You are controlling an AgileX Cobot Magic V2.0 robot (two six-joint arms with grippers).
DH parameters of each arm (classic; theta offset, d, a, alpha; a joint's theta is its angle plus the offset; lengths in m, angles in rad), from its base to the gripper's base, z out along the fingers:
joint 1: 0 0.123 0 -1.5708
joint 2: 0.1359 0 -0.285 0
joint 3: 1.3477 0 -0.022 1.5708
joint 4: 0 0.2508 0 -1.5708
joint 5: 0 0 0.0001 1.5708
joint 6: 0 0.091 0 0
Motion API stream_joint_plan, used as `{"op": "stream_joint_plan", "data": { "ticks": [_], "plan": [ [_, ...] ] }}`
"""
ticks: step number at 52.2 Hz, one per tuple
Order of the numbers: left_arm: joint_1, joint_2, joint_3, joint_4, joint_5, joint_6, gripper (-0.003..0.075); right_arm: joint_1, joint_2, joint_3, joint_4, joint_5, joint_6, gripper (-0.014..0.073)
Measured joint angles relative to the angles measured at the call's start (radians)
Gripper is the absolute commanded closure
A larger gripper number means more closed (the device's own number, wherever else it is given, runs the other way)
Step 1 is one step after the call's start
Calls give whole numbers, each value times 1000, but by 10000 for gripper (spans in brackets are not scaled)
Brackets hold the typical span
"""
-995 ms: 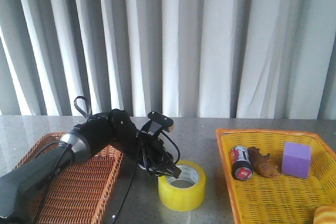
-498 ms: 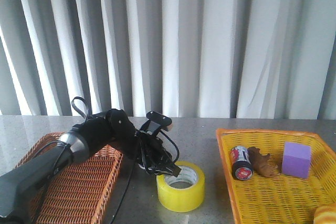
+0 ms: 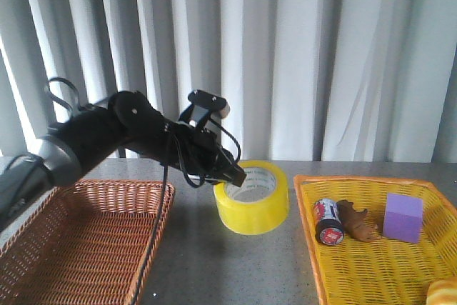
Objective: Transfer tape with both arms
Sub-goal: 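Lift the tape and carry it into the brown wicker basket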
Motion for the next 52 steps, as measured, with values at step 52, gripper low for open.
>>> {"op": "stream_joint_plan", "data": {
  "ticks": [52],
  "plan": [
    [465,-177,373,256,256,-81,727,0,0,0,0,9,0,599]
  ]
}}
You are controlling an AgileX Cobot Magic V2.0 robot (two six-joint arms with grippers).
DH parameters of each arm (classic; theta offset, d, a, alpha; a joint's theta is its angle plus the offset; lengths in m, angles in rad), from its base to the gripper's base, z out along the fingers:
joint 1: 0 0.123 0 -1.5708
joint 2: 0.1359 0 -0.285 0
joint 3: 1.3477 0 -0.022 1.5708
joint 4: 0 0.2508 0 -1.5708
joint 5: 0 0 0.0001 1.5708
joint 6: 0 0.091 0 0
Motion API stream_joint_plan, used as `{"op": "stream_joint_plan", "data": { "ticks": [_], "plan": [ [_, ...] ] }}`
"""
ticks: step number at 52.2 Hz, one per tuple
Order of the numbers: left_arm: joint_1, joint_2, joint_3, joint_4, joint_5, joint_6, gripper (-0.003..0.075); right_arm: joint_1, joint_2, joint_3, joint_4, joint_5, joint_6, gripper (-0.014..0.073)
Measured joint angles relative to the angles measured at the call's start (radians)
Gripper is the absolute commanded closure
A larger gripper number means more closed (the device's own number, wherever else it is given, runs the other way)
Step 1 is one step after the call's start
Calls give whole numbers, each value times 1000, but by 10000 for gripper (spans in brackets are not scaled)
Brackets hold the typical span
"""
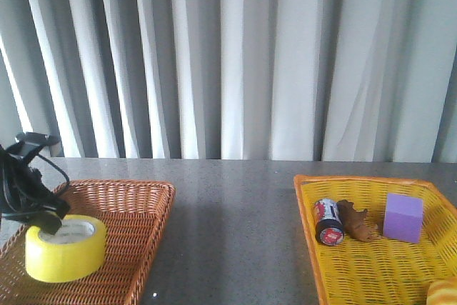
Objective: Transfer tape with both arms
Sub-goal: 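Lift the tape and carry it into the brown wicker basket, then open the left gripper and raise it away from the tape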
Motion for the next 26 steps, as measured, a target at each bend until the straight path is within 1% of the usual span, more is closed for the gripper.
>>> {"op": "stream_joint_plan", "data": {
  "ticks": [9,18,26],
  "plan": [
    [-3,0,103,-30,-64,18,726,0,0,0,0,0,0,599],
    [-3,0,122,-37,-71,20,710,0,0,0,0,0,0,599],
    [-3,0,124,-62,-72,20,659,0,0,0,0,0,0,599]
  ]
}}
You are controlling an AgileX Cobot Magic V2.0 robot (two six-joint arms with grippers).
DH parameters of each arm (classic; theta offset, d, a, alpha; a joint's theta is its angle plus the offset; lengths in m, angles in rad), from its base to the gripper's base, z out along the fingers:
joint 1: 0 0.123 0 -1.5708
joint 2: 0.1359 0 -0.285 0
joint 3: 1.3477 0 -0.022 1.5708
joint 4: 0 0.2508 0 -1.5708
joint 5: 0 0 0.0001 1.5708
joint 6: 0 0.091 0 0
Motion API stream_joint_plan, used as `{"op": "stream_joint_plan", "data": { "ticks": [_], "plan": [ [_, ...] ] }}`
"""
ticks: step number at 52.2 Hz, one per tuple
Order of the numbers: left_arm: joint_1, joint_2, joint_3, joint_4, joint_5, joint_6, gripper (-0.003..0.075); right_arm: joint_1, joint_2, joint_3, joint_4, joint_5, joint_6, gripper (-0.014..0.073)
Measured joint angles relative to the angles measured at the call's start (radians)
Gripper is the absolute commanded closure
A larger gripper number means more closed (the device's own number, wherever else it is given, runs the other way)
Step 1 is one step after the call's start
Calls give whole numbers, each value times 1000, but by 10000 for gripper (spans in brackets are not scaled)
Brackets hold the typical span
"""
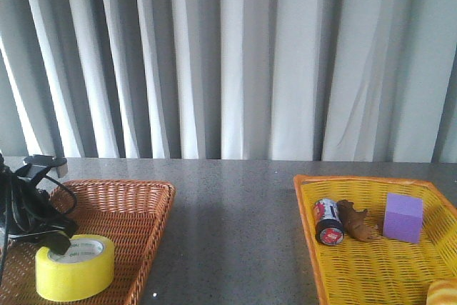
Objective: Transfer tape with both arms
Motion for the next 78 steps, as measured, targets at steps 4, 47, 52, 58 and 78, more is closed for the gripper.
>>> {"op": "stream_joint_plan", "data": {
  "ticks": [4,47,52,58,78],
  "plan": [
    [0,0,0,-23,3,0,619,0,0,0,0,0,0,599],
    [-2,-119,0,-72,22,-47,408,0,0,0,0,0,0,599],
    [-2,-202,0,-72,50,-48,451,0,0,0,0,0,0,599],
    [-2,-338,0,-72,104,-48,535,0,0,0,0,0,0,599],
    [-2,-813,138,-80,114,-27,728,0,0,0,0,0,0,599]
  ]
}}
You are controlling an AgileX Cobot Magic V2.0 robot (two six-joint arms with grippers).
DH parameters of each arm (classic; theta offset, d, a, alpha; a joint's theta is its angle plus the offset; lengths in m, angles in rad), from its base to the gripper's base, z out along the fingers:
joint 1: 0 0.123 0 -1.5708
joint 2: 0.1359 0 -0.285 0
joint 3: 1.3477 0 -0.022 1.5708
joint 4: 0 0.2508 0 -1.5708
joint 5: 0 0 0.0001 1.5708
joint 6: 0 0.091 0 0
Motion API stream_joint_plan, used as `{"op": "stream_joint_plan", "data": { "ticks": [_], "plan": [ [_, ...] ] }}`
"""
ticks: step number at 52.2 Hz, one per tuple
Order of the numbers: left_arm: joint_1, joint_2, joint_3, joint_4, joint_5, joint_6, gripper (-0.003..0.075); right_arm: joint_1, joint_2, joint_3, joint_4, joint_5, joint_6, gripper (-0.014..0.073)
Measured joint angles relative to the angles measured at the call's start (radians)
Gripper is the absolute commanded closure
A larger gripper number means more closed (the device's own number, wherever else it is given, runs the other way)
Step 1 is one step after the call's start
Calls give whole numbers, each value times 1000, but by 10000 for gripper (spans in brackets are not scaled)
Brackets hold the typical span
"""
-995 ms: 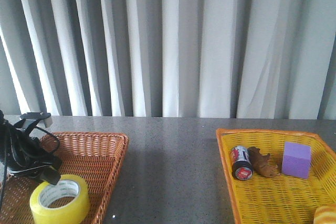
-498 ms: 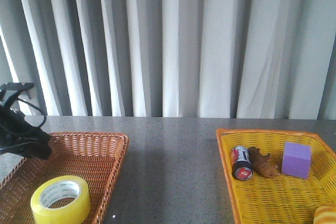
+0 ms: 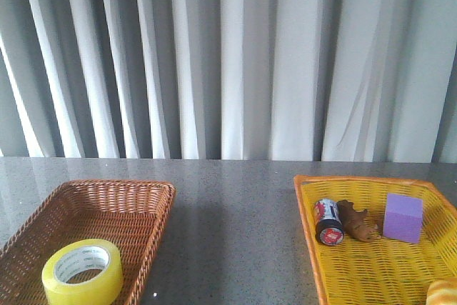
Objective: Transfer tape with both arms
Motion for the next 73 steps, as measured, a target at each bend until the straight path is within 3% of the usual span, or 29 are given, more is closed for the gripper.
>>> {"op": "stream_joint_plan", "data": {
  "ticks": [24,39,56,63,73],
  "plan": [
    [0,-560,596,-49,-236,-89,727,0,0,0,0,0,0,599],
    [0,-722,691,-67,-228,-96,727,0,0,0,0,0,0,599],
    [0,-748,704,-29,-237,-93,727,0,0,0,0,0,0,599],
    [0,-808,844,-19,-394,-81,727,0,0,0,0,0,0,599],
    [0,-981,1207,-22,-734,-76,727,0,0,0,0,0,0,599]
  ]
}}
